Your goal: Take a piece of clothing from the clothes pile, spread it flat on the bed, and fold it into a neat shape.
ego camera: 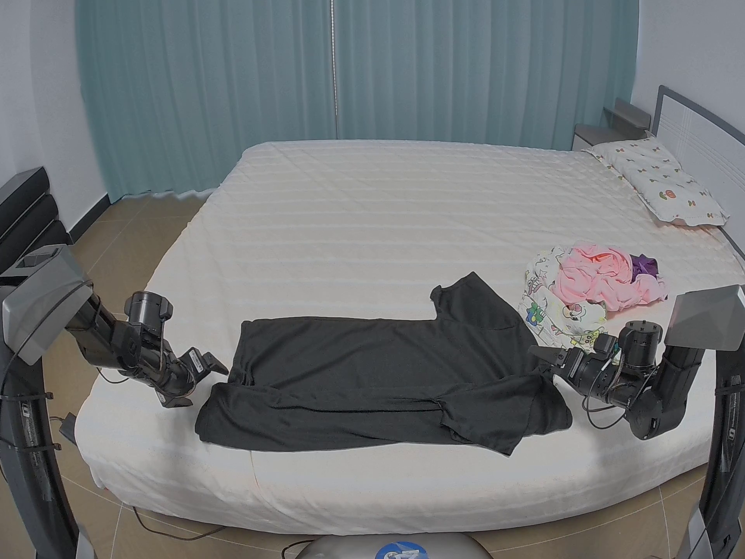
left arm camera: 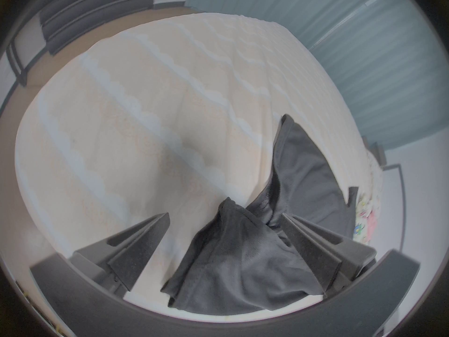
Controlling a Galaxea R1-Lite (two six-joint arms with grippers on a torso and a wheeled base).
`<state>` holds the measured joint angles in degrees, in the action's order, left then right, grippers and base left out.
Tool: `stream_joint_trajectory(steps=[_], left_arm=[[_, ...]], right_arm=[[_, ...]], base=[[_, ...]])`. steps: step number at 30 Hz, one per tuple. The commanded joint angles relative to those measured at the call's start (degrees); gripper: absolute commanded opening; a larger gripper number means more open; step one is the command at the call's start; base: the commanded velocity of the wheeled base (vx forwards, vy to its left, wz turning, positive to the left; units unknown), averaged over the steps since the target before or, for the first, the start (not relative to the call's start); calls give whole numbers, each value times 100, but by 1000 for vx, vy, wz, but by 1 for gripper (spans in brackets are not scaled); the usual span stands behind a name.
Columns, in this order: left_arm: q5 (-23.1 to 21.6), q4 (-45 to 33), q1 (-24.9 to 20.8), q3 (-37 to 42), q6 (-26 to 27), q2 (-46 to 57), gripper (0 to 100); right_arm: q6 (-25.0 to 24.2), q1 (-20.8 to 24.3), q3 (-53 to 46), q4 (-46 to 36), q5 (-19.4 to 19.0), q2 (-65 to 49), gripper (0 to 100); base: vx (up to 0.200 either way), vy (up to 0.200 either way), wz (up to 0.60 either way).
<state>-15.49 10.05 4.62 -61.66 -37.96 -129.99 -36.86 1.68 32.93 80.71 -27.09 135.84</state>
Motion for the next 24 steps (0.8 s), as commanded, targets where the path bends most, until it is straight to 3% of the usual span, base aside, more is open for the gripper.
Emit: stream_joint_trajectory(steps=[1,12,24], left_arm=[[-261,15,136,163,-458,343,100],[-314,244,136,515,-546,387,100],[-314,244,127,523,-546,378,100]], right_arm=[[13,254,-129,-47,2,-22,100],[294,333,469,-583,11,399,100],[514,201,249,-574,19,206,100]], base=[[0,0,0],[0,0,0],[0,0,0]])
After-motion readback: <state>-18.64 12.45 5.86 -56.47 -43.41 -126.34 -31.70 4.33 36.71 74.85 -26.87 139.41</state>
